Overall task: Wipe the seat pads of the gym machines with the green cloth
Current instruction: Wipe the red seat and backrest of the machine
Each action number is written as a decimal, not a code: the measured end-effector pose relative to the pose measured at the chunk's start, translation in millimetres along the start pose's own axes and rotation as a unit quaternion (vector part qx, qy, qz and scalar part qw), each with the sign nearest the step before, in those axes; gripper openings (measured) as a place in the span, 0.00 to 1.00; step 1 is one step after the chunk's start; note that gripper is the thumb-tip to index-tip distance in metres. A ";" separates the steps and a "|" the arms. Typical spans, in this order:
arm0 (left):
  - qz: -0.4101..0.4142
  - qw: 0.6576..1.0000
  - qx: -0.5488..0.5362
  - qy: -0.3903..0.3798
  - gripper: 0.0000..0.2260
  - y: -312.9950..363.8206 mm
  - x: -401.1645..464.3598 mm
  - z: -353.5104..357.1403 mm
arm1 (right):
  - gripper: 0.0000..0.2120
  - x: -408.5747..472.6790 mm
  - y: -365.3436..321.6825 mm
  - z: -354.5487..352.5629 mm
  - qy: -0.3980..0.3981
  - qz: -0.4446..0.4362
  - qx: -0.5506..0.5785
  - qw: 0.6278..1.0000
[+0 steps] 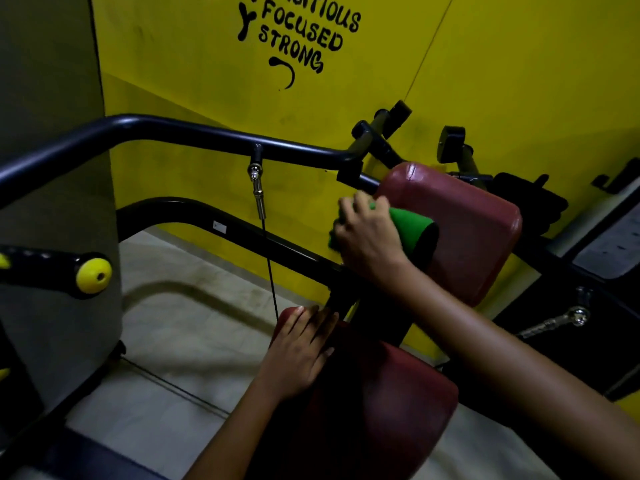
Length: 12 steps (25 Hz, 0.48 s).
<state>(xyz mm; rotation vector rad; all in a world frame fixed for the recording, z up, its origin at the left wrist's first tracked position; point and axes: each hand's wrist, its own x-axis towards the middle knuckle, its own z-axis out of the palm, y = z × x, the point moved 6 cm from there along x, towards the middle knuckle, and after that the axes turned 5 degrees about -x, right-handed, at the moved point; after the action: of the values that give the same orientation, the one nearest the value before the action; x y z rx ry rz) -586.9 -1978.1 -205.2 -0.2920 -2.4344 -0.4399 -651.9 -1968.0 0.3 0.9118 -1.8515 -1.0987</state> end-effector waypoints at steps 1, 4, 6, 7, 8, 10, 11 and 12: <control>0.002 1.000 0.001 -0.006 0.25 -0.3 -1.2 0.3 | 0.12 -3.3 -10.9 -2.7 -0.005 -0.028 -0.007 1.000; 0.007 1.000 0.000 -0.006 0.24 -1.5 0.5 -0.8 | 0.16 13.7 13.8 -3.4 -0.074 -0.028 0.027 0.997; 0.005 1.000 0.000 -0.003 0.24 -0.4 -0.2 -1.1 | 0.19 35.7 60.4 -4.5 -0.092 0.058 0.046 0.993; 0.000 1.000 0.000 0.000 0.23 0.6 -0.4 -1.2 | 0.19 45.8 84.3 -2.7 -0.107 0.113 0.061 0.986; -0.003 1.000 -0.002 0.004 0.23 1.0 0.4 -1.8 | 0.19 52.5 98.5 1.5 -0.133 0.147 0.076 0.977; 0.000 1.000 -0.005 0.008 0.23 0.0 0.6 -1.6 | 0.19 58.7 97.5 3.8 -0.169 0.148 0.059 0.973; 0.003 1.000 -0.008 0.007 0.23 -0.3 -0.6 -0.6 | 0.19 58.3 83.7 -0.1 -0.176 0.112 0.029 0.978; 0.004 1.000 -0.011 0.004 0.23 -0.7 -1.3 0.4 | 0.19 56.0 63.8 -5.4 -0.172 0.063 -0.002 0.983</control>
<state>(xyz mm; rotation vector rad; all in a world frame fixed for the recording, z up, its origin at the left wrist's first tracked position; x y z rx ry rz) -586.4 -1978.7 -206.5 -0.3082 -2.4213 -0.4642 -683.3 -1994.6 74.7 0.6202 -2.1507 -1.2397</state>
